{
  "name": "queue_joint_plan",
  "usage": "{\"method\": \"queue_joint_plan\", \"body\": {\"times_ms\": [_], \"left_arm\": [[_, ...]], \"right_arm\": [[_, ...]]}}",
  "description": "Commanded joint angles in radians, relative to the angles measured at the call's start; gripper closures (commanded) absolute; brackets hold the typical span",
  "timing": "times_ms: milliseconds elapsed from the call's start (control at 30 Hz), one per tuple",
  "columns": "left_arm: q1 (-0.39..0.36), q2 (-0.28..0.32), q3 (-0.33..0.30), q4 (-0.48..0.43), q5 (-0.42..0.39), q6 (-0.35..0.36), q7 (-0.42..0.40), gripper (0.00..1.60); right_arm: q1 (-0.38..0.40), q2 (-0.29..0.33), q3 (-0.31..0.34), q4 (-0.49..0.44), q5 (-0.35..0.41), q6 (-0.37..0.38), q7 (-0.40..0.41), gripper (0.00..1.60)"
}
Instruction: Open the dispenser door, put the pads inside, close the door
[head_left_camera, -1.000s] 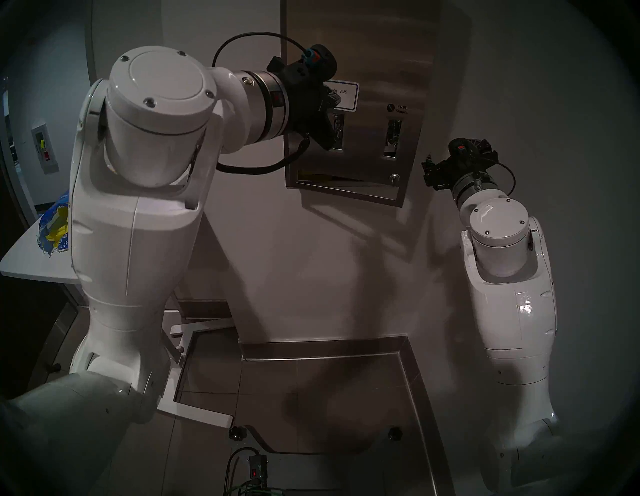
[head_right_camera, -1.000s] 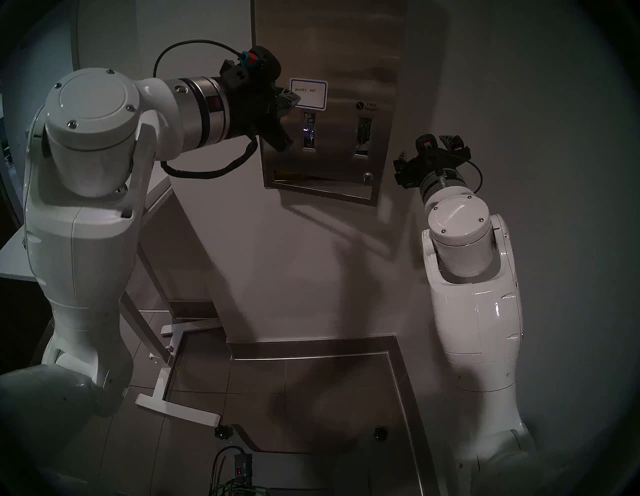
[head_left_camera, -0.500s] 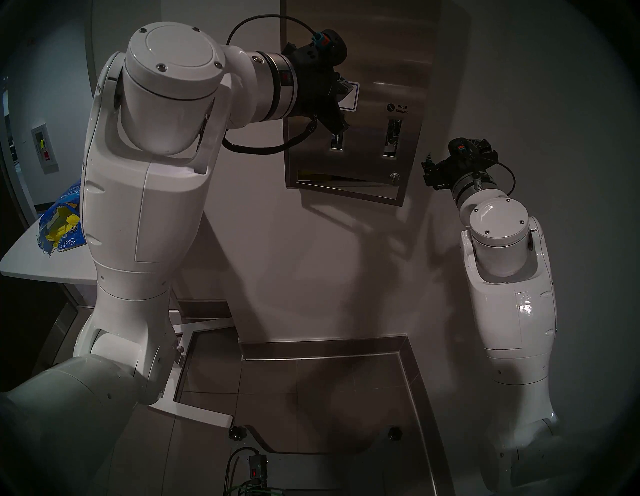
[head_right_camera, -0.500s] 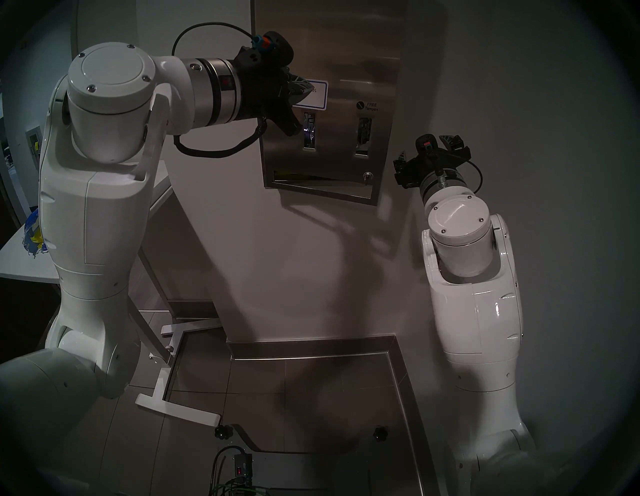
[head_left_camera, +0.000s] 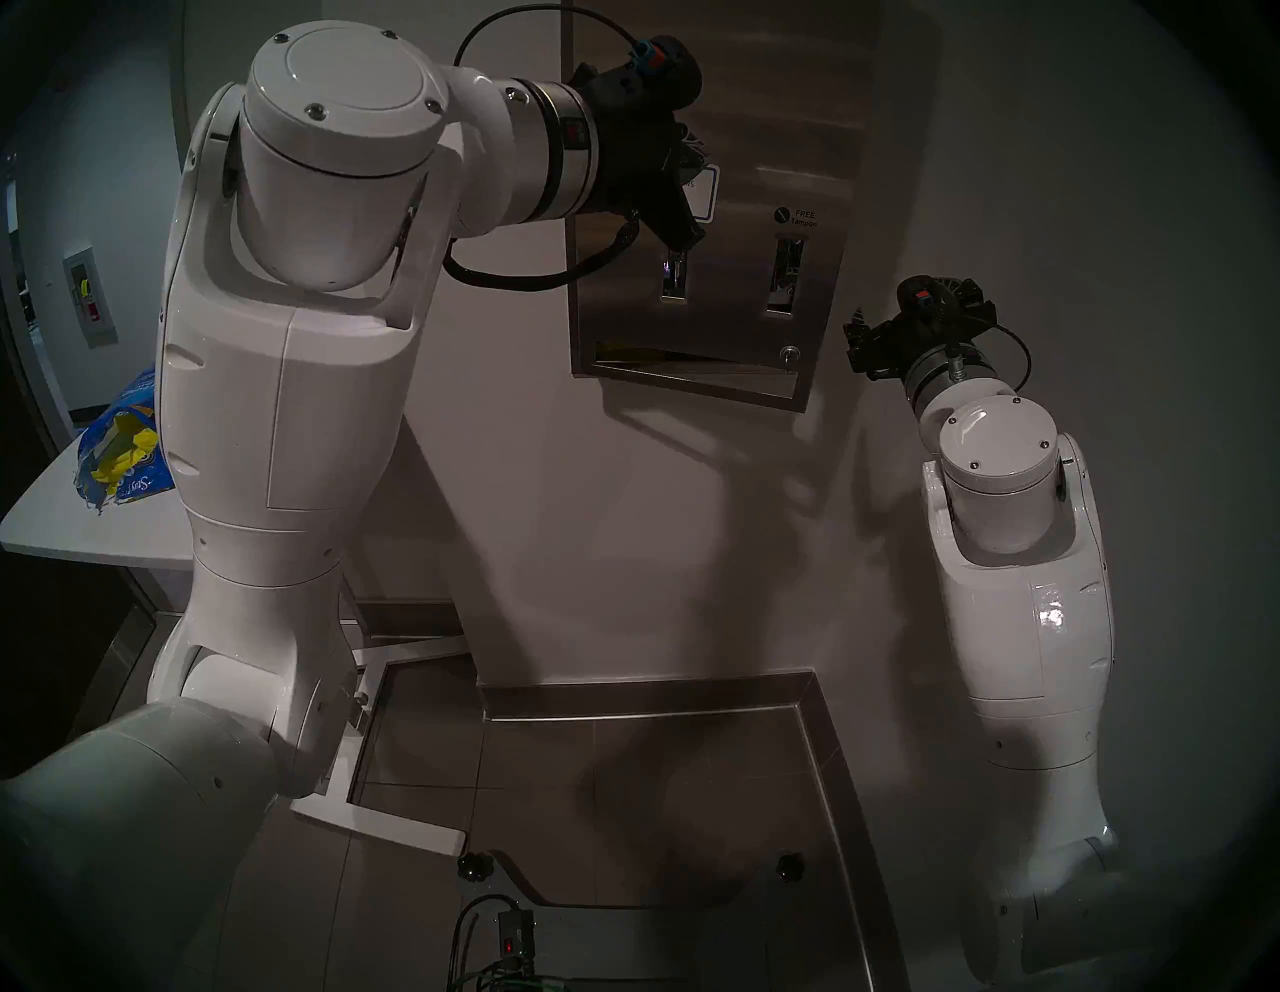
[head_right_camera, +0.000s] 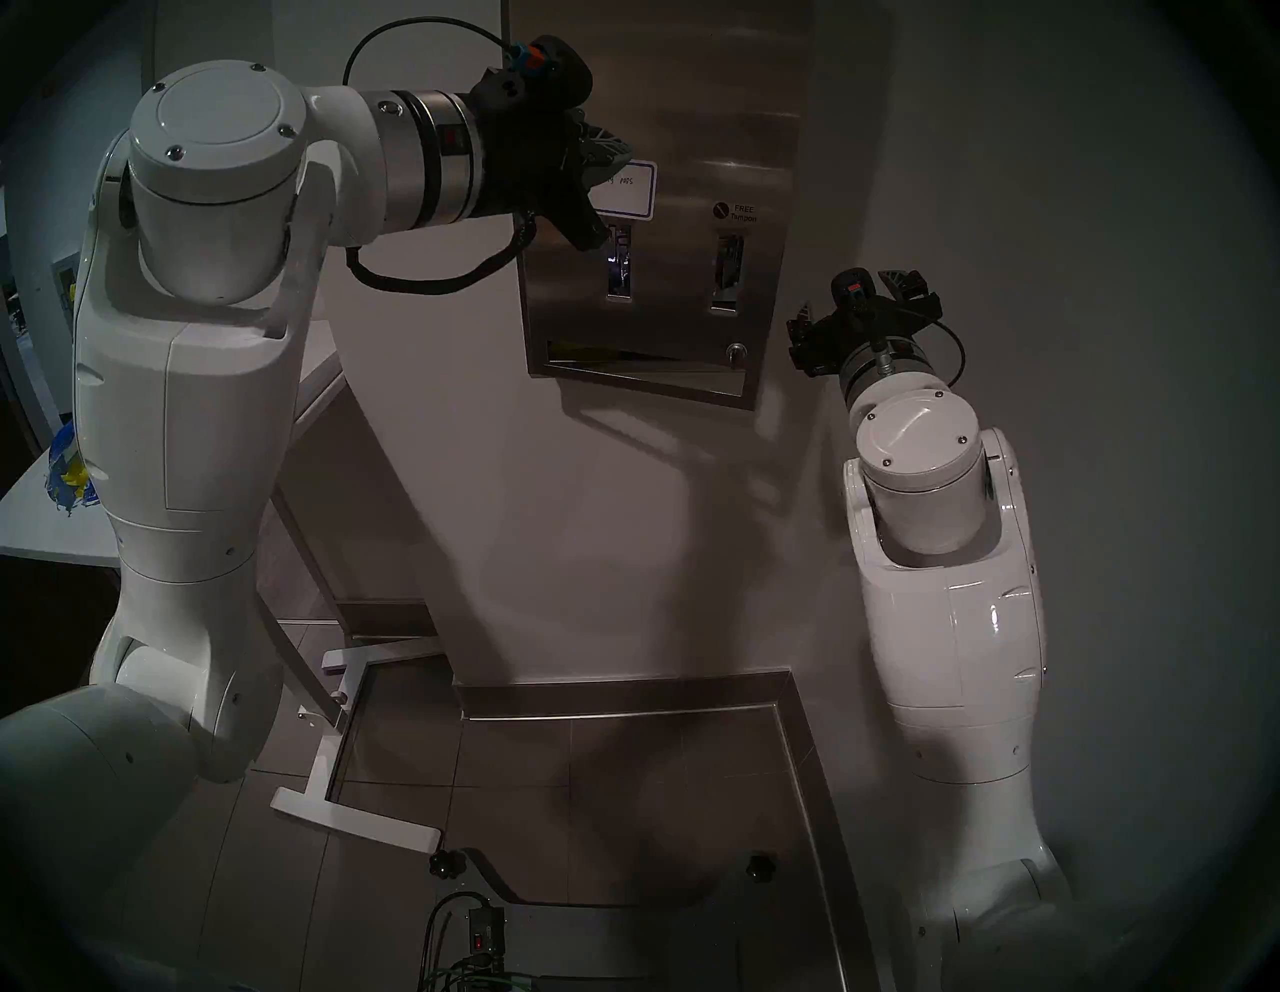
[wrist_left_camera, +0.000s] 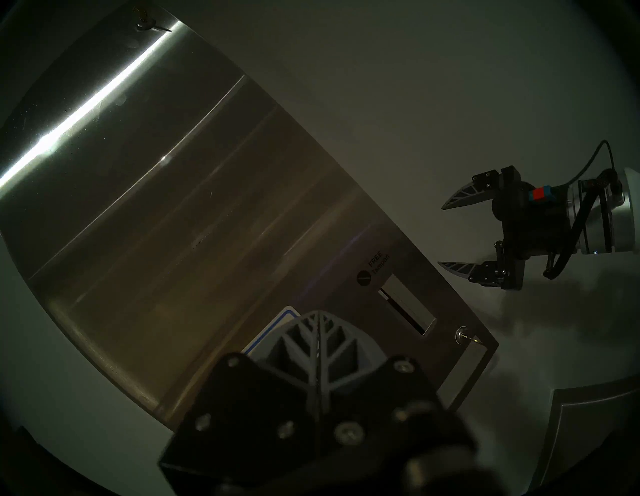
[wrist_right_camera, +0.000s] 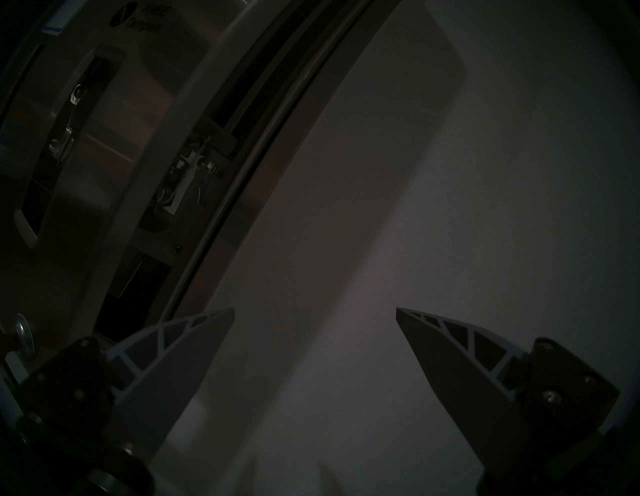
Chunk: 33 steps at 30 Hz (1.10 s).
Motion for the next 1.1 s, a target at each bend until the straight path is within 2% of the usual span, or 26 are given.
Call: {"method": "queue_joint_plan", "body": {"times_ms": [0, 200, 367, 633, 700, 733, 800, 1067], "left_arm": [[-0.067, -0.052, 0.026, 0.072, 0.019, -0.045, 0.049, 1.60], [-0.130, -0.099, 0.067, 0.207, 0.054, -0.111, 0.107, 1.60], [-0.165, -0.155, 0.057, 0.313, 0.070, -0.171, 0.152, 1.60], [-0.206, -0.212, 0.038, 0.418, 0.087, -0.248, 0.189, 1.60], [-0.245, -0.209, 0.047, 0.465, 0.087, -0.254, 0.187, 1.60], [-0.218, -0.226, 0.029, 0.457, 0.100, -0.272, 0.199, 1.60], [-0.251, -0.226, 0.036, 0.498, 0.101, -0.278, 0.196, 1.60], [-0.291, -0.264, 0.021, 0.587, 0.130, -0.325, 0.210, 1.60]], "right_arm": [[0.033, 0.000, 0.001, -0.032, -0.002, -0.012, -0.007, 0.00], [0.032, 0.000, 0.002, -0.031, -0.001, -0.011, -0.006, 0.00], [0.032, 0.000, 0.002, -0.030, -0.001, -0.011, -0.005, 0.00], [0.032, 0.000, 0.002, -0.031, -0.001, -0.011, -0.006, 0.00], [0.032, 0.000, 0.002, -0.031, -0.001, -0.011, -0.006, 0.00], [0.032, 0.000, 0.002, -0.031, -0.001, -0.011, -0.006, 0.00], [0.032, 0.000, 0.002, -0.031, -0.001, -0.011, -0.006, 0.00], [0.032, 0.000, 0.002, -0.031, -0.001, -0.011, -0.005, 0.00]]}}
